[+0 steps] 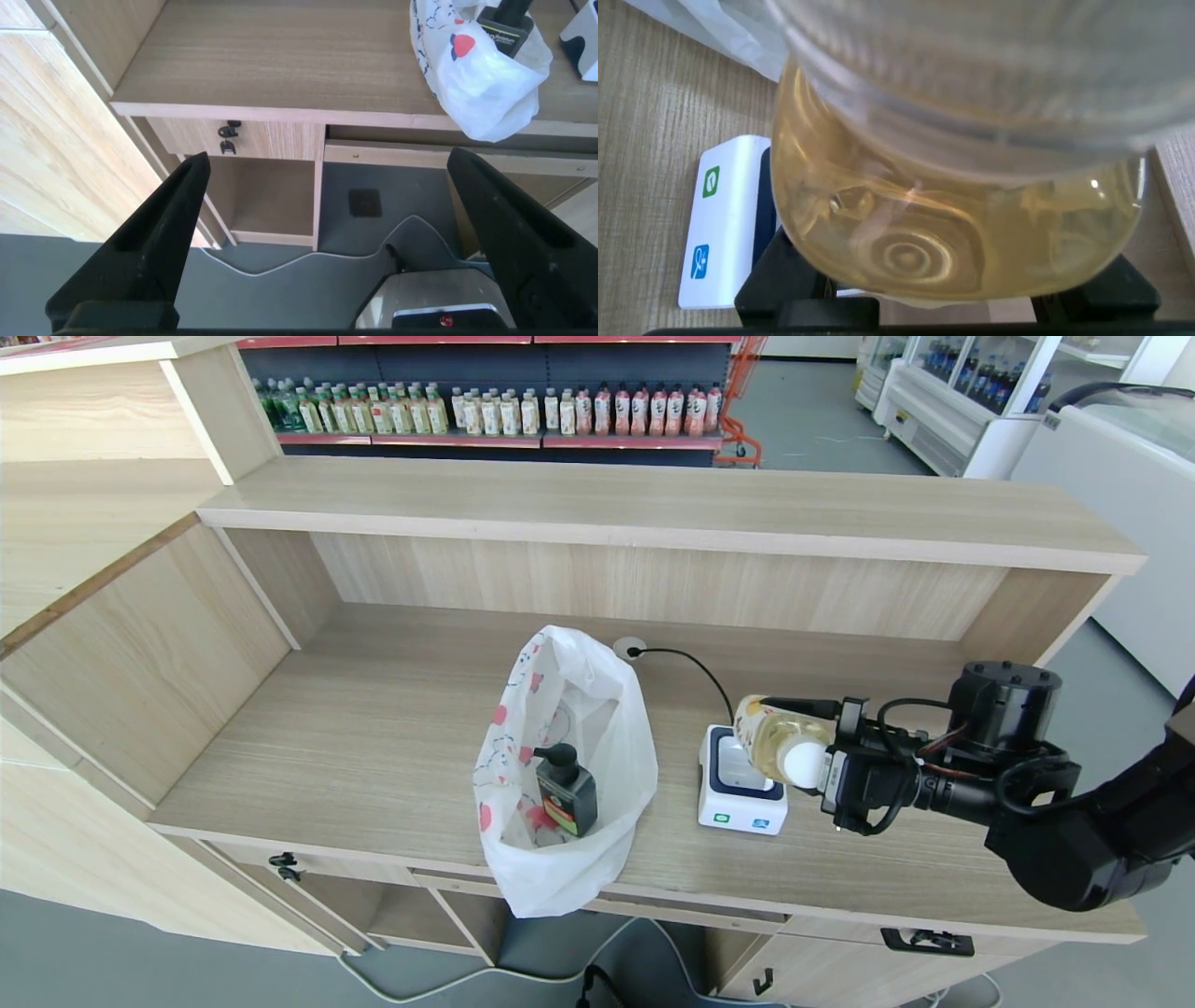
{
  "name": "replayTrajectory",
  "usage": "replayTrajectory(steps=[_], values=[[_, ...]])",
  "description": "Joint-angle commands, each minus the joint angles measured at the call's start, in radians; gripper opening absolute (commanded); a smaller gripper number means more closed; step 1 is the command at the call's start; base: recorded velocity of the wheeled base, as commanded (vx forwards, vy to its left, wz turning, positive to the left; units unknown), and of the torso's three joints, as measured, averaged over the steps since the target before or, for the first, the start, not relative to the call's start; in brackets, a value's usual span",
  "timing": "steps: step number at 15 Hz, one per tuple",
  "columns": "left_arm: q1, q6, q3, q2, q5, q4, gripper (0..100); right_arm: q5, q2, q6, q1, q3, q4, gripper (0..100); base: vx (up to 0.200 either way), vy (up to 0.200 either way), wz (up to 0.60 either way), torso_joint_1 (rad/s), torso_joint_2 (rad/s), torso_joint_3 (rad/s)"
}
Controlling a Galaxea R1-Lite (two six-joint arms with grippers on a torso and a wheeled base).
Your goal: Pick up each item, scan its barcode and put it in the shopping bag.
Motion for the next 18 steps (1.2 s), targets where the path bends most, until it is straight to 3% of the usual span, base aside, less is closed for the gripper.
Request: replayTrajectory(steps=[1, 9, 18], values=[[0.0, 0.0, 0.0, 0.0, 0.0, 0.0, 100, 0.001, 0.0, 0.013, 0.001, -0.001, -0.001, 0, 0.0, 0.0, 0.0, 0.0, 0.0, 0.0], [0.0, 0.0, 0.0, 0.0, 0.0, 0.0, 100, -0.002, 0.014, 0.088, 0.004, 0.019, -0.107, 0, 0.0, 0.0, 0.0, 0.0, 0.0, 0.0], [0.0, 0.0, 0.0, 0.0, 0.0, 0.0, 100, -0.008, 0.053, 0.101, -0.007, 0.01, -0.119, 0, 0.0, 0.0, 0.0, 0.0, 0.0, 0.0]])
